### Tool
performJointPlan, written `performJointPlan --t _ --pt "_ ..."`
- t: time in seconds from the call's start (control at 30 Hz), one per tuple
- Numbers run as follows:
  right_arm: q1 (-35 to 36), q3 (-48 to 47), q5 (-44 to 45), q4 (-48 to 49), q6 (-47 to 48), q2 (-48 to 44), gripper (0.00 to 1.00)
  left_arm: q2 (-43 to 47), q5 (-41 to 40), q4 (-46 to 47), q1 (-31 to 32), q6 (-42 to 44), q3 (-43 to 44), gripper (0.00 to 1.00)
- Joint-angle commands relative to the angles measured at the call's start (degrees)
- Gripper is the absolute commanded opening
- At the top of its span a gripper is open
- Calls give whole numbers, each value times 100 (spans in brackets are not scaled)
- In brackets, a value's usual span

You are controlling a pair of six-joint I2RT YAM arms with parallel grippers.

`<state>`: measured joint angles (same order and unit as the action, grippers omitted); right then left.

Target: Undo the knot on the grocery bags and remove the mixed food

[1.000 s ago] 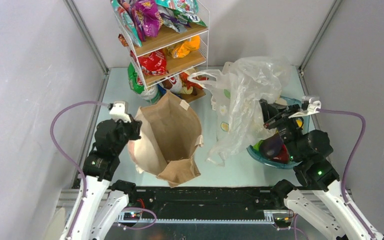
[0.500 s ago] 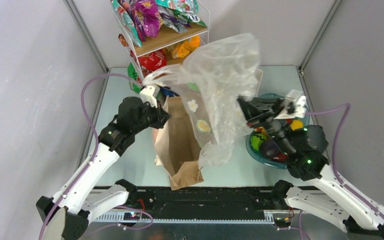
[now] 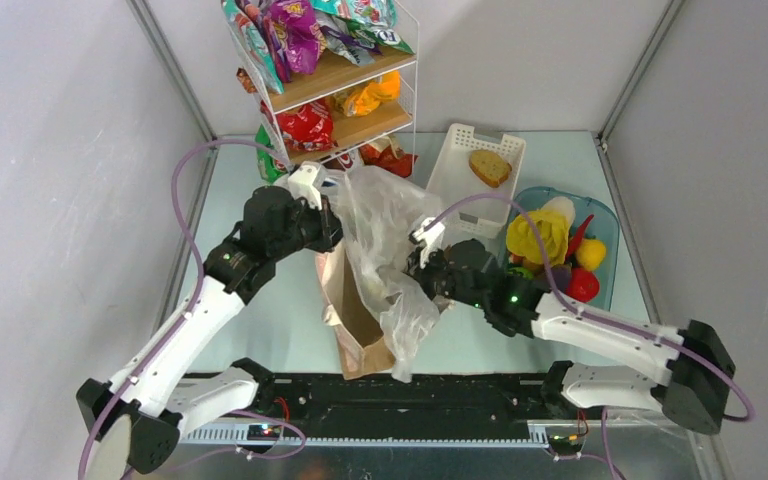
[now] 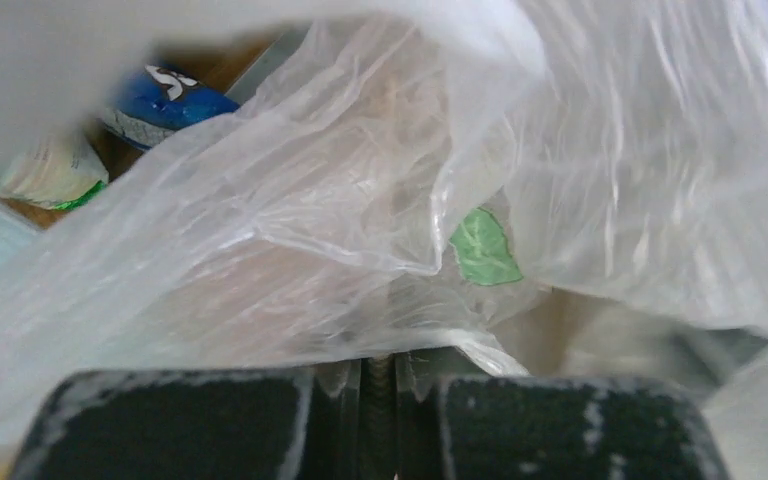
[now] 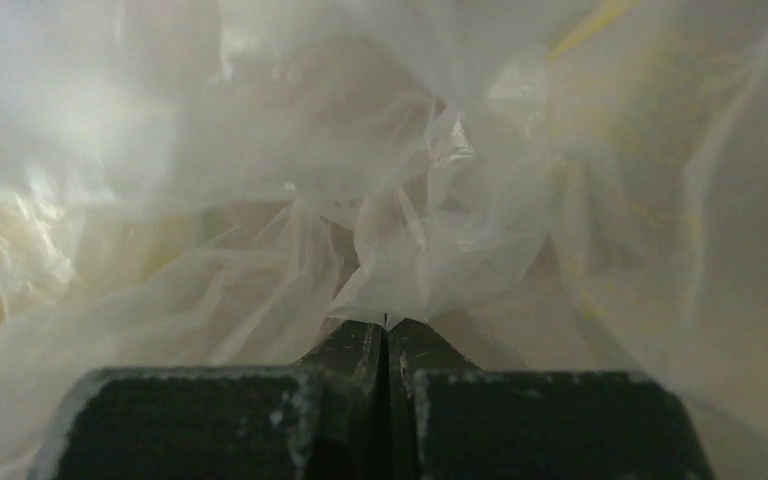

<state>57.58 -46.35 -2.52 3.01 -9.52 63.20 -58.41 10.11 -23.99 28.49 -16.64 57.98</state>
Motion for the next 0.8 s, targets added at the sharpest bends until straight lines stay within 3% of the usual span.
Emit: performJointPlan --t 0.0,0.17,0.43,0.67,0.73,0.77 --pt "209 150 -131 -746 -378 679 0 419 -350 483 34 98 -185 0" --pt "236 54 -347 -380 -514 2200 0 608 -583 487 39 151 -293 0" --pt "242 -844 -330 -472 -709 4460 0 767 -832 483 10 214 -347 0" --pt "244 -858 -60 -686 -881 4144 0 911 -993 479 -57 333 -378 0" --pt "235 -857 25 -940 -844 3717 18 917 -1116 471 -85 356 -381 0" --pt "236 -858 47 -1042 -818 3559 35 925 -1165 473 -96 364 -383 0"
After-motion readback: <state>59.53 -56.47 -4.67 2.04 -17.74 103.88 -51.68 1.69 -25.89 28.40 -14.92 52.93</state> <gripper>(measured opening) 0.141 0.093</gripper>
